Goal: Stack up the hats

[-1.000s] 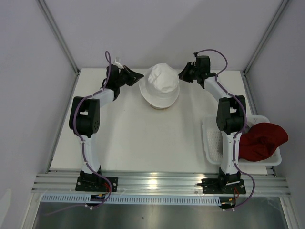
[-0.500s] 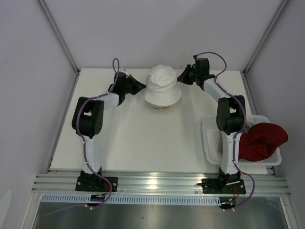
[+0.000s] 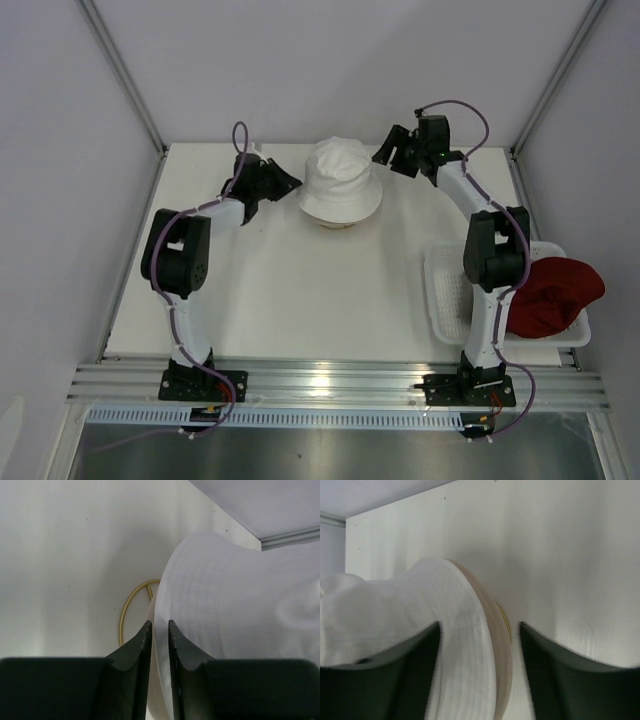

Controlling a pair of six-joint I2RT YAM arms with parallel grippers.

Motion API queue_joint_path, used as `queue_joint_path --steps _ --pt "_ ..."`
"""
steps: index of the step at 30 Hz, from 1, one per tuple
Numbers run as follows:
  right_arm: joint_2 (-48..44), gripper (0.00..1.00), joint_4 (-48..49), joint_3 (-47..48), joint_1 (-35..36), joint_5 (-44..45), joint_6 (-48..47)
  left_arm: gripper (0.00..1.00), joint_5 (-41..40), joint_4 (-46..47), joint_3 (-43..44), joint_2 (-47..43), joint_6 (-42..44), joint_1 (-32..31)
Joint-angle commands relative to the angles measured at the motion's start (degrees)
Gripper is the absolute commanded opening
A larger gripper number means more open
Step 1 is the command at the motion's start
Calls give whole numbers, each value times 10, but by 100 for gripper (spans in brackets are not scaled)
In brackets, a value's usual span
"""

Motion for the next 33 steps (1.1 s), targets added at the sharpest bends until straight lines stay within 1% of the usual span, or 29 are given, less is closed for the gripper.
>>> queue_joint_path --steps 1,2,3,4,5,6,7,8,9,10,11,12,13,14,15,16,17,18,19,21,22,24,25,28,31,33 --pt "-76 75 -60 29 -19 37 -50 24 18 -8 -16 -71 45 29" --pt "-105 80 -92 30 -21 72 -63 27 22 -10 -20 -79 49 36" --pt "-121 84 -108 27 -23 96 -84 36 24 -11 -23 -87 51 42" --pt "-138 91 -138 19 -28 122 -93 40 34 -13 -30 -102 52 56" --pt "-156 94 -153 13 -33 144 -98 43 38 -13 -33 -111 52 64" --pt "-195 96 -170 5 -38 172 -98 51 40 -16 -36 -119 55 76" --pt "-218 96 -185 -7 -45 185 -95 55 42 -17 -41 -129 58 80" --pt "-243 97 -205 -46 -58 200 -93 58 41 -26 -42 -146 62 84" --pt "-304 99 -205 -75 -63 211 -91 64 40 -35 -40 -155 75 89" --pt "-338 100 -204 -104 -65 226 -89 67 32 -46 -39 -165 81 90" --pt "-373 99 -204 -135 -68 263 -87 70 25 -70 -38 -184 89 90" --pt "-439 99 -209 -186 -70 287 -85 74 19 -81 -37 -195 103 90" --pt "-472 99 -219 -207 -70 318 -68 75 17 -89 -38 -205 108 91" --pt "-505 99 -241 -227 -70 376 -54 76 15 -98 -39 -216 112 90" --pt "-537 99 -256 -259 -70 405 -33 76 16 -112 -42 -236 118 91" --pt "-597 99 -289 -273 -71 436 22 77 16 -117 -45 -247 120 91" --pt "-629 99 -301 -288 -70 473 44 77 18 -118 -51 -256 122 90" --pt "-660 99 -314 -303 -71 485 64 77 22 -121 -59 -277 125 89" --pt "-717 100 -337 -323 -71 496 80 78 24 -122 -63 -287 125 89" --pt "-763 99 -366 -332 -71 522 114 79 25 -124 -83 -307 129 88" --pt "-775 99 -412 -327 -71 533 125 79 29 -125 -88 -325 131 88" --pt "-794 99 -458 -324 -71 561 152 80 35 -127 -110 -343 134 87" --pt "-797 99 -498 -324 -71 569 160 80 35 -125 -118 -358 135 86" --pt "-789 99 -557 -340 -71 582 191 80 43 -118 -141 -380 139 84" --pt "-786 99 -573 -369 -71 584 218 80 55 -118 -152 -389 140 84" --pt "-793 99 -574 -398 -71 601 235 80 61 -112 -161 -397 138 84"
